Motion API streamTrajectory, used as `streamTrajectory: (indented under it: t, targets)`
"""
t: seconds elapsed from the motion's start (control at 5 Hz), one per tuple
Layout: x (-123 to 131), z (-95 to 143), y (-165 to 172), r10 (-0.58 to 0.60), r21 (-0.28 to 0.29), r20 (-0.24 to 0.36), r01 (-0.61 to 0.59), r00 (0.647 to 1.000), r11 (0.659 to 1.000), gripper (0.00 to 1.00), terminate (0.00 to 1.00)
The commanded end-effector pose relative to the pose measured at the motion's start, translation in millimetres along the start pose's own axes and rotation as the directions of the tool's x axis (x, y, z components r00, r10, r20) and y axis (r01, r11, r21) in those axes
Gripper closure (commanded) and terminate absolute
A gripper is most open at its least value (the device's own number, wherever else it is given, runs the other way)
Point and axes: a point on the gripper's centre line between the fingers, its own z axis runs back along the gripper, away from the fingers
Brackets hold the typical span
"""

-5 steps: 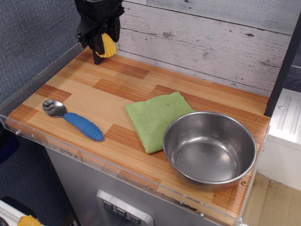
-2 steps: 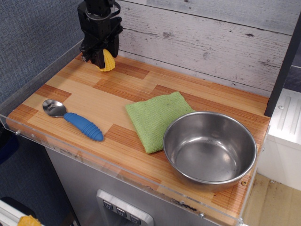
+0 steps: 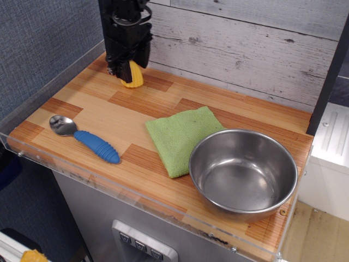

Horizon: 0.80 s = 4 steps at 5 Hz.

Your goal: Move the yellow vegetable from left side to right side

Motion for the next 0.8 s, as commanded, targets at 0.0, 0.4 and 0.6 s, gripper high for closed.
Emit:
streamTrajectory:
  t: [0.0, 0.4, 0.6]
  targets:
    - [9.4, 18.5, 0.1, 0.018, -0.022, 0.024, -0.017, 1.0, 1.0, 0.0, 0.0]
    - [10.3, 35.0, -6.8, 0.034, -0.039, 0.032, -0.033, 0.999, 0.999, 0.0, 0.0]
    - [15.7, 59.6, -8.9, 0.045, -0.065, 0.053, -0.042, 0.998, 0.997, 0.0, 0.0]
